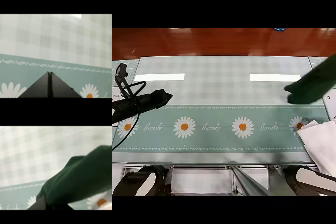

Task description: Fold the shirts.

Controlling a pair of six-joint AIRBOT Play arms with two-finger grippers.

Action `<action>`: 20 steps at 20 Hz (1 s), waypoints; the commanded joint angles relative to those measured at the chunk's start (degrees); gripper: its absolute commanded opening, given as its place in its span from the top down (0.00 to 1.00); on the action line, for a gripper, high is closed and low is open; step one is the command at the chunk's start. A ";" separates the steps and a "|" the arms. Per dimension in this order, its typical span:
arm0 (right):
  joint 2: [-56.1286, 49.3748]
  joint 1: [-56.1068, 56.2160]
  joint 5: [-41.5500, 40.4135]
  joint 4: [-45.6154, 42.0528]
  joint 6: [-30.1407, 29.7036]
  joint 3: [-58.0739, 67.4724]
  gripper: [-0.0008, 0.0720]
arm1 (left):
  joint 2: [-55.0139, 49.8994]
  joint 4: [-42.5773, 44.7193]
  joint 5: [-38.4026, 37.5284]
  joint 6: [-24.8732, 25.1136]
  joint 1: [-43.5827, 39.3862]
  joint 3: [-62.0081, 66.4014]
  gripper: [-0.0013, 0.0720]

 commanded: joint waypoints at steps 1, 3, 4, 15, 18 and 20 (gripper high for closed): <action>4.55 -12.72 3.41 0.24 0.31 0.11 0.96 | 0.04 -1.03 -1.22 0.02 0.11 0.20 0.95; 6.88 -18.95 3.45 0.83 0.26 -1.81 0.96 | 0.04 -1.73 -1.36 0.00 0.13 0.17 0.95; 8.44 -21.88 3.50 0.85 0.22 -4.13 0.96 | 0.00 -1.88 -1.33 0.00 0.13 0.17 0.95; 30.99 -43.12 3.48 -19.41 -1.81 -46.16 0.96 | -0.07 -1.90 1.27 0.00 0.13 0.15 0.95; 33.22 -42.88 3.50 -34.75 0.70 -47.74 0.96 | -0.04 -1.88 1.38 0.15 0.13 0.15 0.95; 33.27 -42.88 3.48 -37.33 0.70 -47.74 0.86 | -0.07 -1.88 1.68 1.36 0.13 0.17 0.95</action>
